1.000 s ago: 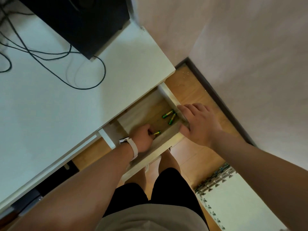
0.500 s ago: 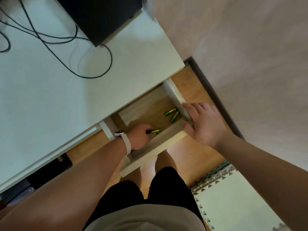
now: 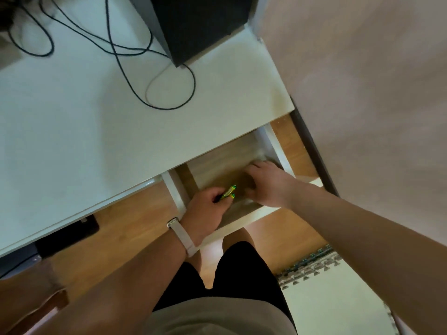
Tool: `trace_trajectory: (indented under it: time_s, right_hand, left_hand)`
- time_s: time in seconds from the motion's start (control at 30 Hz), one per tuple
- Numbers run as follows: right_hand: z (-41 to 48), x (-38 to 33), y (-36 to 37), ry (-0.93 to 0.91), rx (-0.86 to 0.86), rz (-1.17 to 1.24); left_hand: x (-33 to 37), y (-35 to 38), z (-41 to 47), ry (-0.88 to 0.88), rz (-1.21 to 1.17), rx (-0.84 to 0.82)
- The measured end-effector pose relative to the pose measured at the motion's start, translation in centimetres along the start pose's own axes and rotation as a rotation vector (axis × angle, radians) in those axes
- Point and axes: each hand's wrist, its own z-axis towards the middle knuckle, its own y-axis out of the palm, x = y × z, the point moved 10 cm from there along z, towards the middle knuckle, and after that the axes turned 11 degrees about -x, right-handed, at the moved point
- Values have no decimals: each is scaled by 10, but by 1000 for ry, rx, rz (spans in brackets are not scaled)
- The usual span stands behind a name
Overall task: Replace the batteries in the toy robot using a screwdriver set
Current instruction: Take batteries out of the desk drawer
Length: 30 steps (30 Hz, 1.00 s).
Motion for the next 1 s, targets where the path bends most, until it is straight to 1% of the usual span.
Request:
trace_trajectory:
  time_s: [0.1,0.27,0.43,0.5,0.6,0.67,0.73,0.87,0.93,1.0]
  right_hand:
    - [17,4,10,77,-135,-96]
    - [24,6,15,225,-224,-293]
    - [26,10,21,303,-333,-351]
    - [25,7,24,291,-391,-415]
    - [23,-1,27,208,-479,-549]
    - [20,-3,33,158,-574,-585]
    - [18,-1,39,153,-652,-578]
    - [16,0,33,141,-647,-548]
    - [13,-2,28,104,-626,-576]
    - [11,-3,22,72,-570,-574]
  left_hand:
    - [-7,-6,-15,30,-23,6]
    - [-20,-15,-23,54,-111,-28]
    - [-21,-16,-25,26,-273,-36]
    - [-19,-14,-25,23,-287,-43]
    - [-17,-11,-26,29,-294,-58]
    - [-18,-10,-27,29,-290,-70]
    - [-18,-10,-27,34,-283,-69]
    - [-18,-13,-29,46,-259,-30]
    - [-16,-12,-31,47,-269,-21]
    - [-12,-15,-34,40,-267,5]
